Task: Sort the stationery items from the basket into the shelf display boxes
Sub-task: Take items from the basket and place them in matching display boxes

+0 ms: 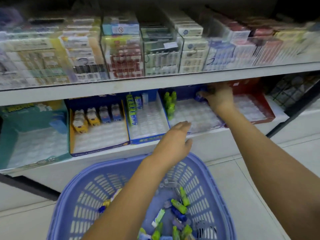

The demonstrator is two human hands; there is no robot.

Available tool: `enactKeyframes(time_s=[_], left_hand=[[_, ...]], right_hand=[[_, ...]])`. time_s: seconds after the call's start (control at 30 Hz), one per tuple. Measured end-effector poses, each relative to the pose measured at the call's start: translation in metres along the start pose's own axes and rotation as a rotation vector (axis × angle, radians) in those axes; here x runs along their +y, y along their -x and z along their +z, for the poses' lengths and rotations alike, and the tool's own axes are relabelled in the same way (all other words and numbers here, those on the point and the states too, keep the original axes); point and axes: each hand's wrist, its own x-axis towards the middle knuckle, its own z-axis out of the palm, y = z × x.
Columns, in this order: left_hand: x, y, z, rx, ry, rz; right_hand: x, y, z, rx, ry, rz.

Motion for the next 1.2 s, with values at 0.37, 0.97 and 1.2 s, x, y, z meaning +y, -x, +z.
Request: enactKeyframes(time_s=[0.37, 0.97, 1.2], left_hand=[[-0.011, -0.015, 0.032, -0.113, -0.294, 0.009], [-0.007, -0.014, 0.026, -0.11, -0.222, 0.031], [-0.051, 0.077, 0.059, -0.024, 0.078, -0.166]], right_hand=[[0.02, -0.037, 0.01, -0.211, 0.097, -0.028], [0.001, -0.035, 0.017, -0.289, 0.469, -0.017], [-0.041, 0.113, 0.033, -0.817, 0.493, -0.153]])
